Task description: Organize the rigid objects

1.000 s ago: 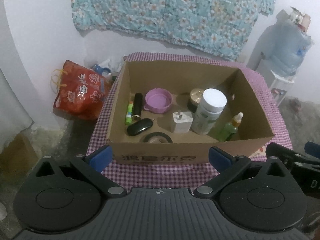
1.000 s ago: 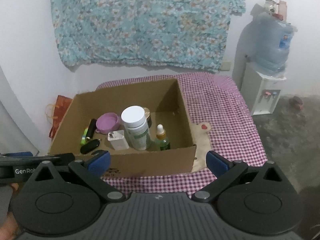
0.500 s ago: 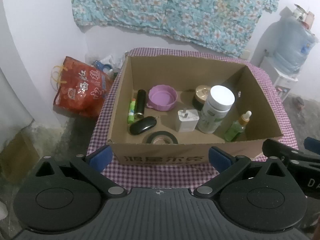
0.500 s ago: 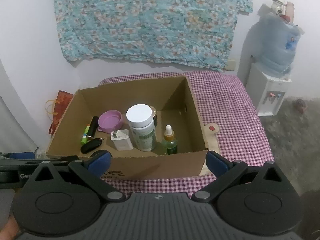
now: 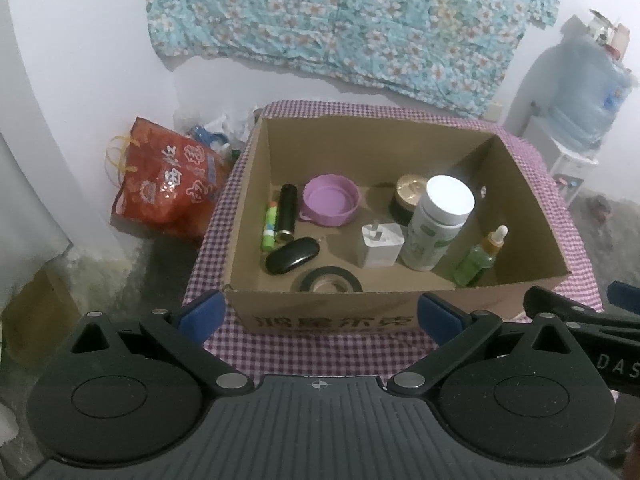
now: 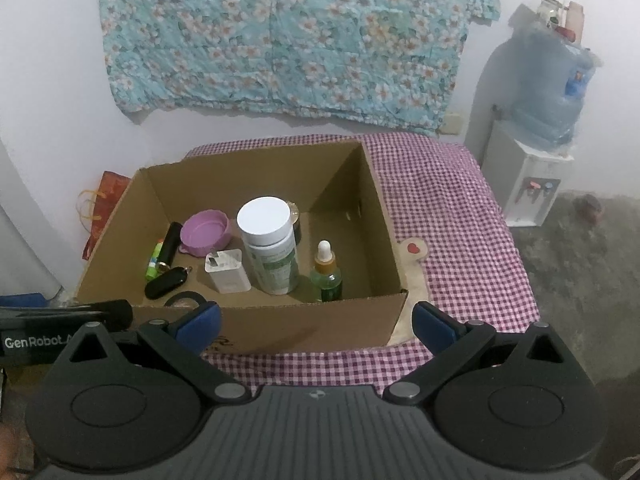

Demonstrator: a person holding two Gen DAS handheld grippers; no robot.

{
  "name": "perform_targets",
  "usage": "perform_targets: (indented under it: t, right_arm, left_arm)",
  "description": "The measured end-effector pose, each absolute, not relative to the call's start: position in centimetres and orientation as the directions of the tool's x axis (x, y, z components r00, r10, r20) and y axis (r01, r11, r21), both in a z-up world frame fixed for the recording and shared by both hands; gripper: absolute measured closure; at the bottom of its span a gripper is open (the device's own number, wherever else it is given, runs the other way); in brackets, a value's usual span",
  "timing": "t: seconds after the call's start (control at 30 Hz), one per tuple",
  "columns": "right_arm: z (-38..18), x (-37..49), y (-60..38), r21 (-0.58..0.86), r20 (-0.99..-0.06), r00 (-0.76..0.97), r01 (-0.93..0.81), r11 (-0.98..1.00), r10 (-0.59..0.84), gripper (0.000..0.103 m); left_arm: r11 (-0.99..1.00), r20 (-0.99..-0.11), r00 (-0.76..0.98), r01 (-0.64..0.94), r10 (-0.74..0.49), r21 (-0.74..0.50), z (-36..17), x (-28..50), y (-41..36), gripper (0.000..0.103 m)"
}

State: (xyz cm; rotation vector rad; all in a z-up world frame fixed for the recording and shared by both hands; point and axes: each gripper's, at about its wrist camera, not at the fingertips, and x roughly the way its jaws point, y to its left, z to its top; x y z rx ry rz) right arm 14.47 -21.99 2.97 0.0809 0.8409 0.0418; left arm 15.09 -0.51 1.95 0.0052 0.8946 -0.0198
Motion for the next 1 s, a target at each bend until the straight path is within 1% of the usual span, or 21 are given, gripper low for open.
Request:
perform_targets:
  t: [1.0]
  right_arm:
    - [2.92,14.4,-22.04,0.086,-0.741,0.668,-0.005,0.996,0.067,0.0]
  left_arm:
    - [1.0,-0.776,0.631,0.024,-0.011,0.005,2.25,14.95,-0.66,0.0]
